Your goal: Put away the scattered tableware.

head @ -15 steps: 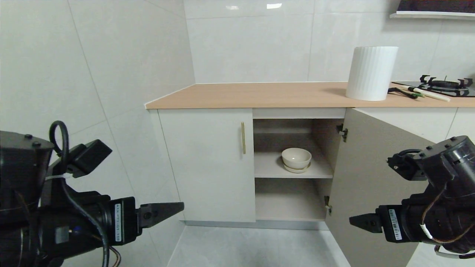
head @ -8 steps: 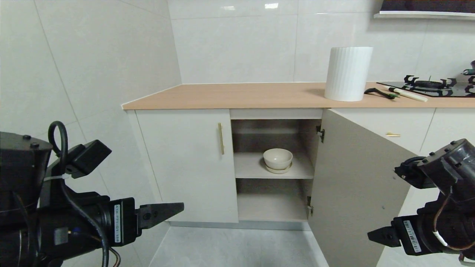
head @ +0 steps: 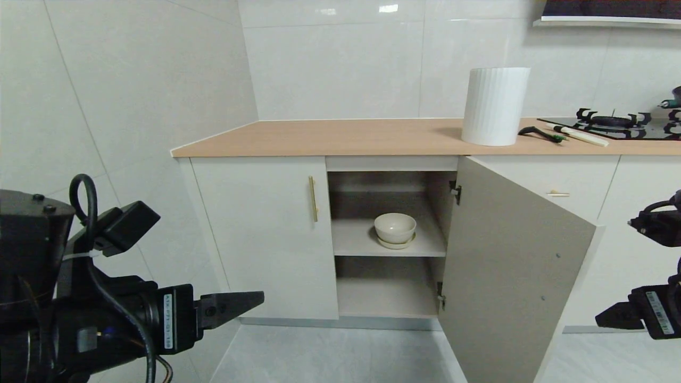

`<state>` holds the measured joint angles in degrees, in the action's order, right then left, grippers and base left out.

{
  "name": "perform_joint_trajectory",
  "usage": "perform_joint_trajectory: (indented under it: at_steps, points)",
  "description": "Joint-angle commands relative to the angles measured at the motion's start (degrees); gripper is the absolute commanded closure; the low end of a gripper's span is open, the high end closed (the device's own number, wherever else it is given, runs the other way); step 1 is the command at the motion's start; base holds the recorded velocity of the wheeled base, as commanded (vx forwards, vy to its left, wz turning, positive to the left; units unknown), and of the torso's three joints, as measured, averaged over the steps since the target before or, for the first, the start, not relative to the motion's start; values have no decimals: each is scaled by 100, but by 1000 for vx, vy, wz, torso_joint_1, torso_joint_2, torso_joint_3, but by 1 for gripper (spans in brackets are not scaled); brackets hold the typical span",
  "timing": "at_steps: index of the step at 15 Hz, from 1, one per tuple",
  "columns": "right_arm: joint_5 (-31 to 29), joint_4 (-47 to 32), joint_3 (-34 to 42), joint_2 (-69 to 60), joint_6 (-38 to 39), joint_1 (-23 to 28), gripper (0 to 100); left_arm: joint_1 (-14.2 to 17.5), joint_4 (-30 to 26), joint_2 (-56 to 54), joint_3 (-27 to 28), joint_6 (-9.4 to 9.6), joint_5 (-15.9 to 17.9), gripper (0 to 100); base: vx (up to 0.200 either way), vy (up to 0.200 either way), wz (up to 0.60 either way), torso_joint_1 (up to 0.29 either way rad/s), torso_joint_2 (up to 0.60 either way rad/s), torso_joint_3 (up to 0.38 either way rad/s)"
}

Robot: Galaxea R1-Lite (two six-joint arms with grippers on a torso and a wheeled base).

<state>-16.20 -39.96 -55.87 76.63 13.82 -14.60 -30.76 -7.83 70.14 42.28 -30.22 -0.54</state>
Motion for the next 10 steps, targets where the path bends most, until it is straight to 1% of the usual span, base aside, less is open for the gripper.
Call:
perform_joint_trajectory:
  at_steps: [1,5,8,10]
  points:
    - [-6,120,-117,177,-468,1091,0,0,0,17,0,-10,1,0,0,0,0,0,0,0]
    - [3,1017,-82,933,-547,1759,0,0,0,17,0,-10,10,0,0,0,0,0,0,0]
    - [29,1834,-64,1530,-495,2014,0,0,0,26,0,-10,10,0,0,0,0,0,0,0]
    - [64,2115,-73,1741,-310,2041,0,0,0,26,0,-10,10,0,0,0,0,0,0,0]
